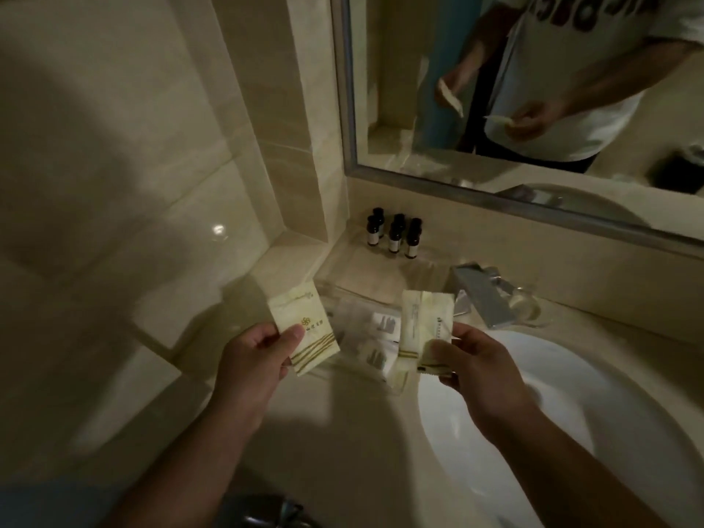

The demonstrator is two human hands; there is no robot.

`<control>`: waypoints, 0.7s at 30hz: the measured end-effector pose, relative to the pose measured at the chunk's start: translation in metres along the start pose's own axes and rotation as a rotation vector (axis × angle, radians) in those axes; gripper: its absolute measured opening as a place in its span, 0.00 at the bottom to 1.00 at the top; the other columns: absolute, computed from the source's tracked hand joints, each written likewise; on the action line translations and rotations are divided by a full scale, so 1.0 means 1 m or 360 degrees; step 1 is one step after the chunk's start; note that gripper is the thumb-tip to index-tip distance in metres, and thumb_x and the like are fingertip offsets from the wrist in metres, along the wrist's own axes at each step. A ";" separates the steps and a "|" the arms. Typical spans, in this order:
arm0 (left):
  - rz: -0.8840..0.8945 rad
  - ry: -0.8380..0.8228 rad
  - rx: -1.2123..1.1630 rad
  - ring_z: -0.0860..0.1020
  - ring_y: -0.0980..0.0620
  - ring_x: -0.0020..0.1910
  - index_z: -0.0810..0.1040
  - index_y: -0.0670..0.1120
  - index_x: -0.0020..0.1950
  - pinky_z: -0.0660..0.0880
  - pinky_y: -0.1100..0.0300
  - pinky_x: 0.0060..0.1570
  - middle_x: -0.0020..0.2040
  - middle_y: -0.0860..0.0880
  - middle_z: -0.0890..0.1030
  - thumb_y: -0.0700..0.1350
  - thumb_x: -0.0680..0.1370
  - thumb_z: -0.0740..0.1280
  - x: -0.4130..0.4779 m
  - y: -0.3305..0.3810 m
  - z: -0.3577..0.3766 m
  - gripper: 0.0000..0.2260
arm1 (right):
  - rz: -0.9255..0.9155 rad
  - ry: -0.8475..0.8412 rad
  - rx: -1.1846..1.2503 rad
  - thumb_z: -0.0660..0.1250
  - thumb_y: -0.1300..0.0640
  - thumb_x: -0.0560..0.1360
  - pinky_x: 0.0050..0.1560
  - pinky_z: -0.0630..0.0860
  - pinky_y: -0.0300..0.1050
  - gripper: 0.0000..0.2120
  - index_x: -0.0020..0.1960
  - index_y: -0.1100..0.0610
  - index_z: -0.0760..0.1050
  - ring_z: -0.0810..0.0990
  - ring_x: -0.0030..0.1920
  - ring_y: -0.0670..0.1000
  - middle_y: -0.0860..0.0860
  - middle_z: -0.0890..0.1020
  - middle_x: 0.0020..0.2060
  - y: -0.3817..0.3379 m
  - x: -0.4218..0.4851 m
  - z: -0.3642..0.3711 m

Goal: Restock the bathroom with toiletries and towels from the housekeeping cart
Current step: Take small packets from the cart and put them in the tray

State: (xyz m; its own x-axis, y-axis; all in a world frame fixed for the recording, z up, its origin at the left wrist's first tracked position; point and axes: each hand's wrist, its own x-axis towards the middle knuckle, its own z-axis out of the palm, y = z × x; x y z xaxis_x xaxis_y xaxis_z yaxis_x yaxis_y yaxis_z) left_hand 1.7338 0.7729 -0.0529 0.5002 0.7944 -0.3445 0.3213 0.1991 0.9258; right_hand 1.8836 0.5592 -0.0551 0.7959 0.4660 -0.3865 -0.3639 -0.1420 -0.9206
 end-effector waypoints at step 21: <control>-0.0432 0.0075 -0.0048 0.86 0.49 0.43 0.84 0.45 0.53 0.83 0.54 0.43 0.44 0.46 0.86 0.43 0.76 0.74 0.064 -0.059 0.060 0.06 | 0.0345 0.0120 -0.0084 0.69 0.62 0.77 0.58 0.77 0.59 0.09 0.56 0.54 0.79 0.85 0.51 0.60 0.54 0.87 0.47 0.051 0.091 -0.026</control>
State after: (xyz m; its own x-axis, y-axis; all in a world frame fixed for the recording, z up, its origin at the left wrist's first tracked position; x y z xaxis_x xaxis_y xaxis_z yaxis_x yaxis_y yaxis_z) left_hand 1.7954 0.7781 -0.1387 0.3608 0.7356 -0.5733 0.4140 0.4245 0.8052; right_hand 1.9499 0.5720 -0.1389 0.7367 0.3532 -0.5766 -0.5059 -0.2780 -0.8166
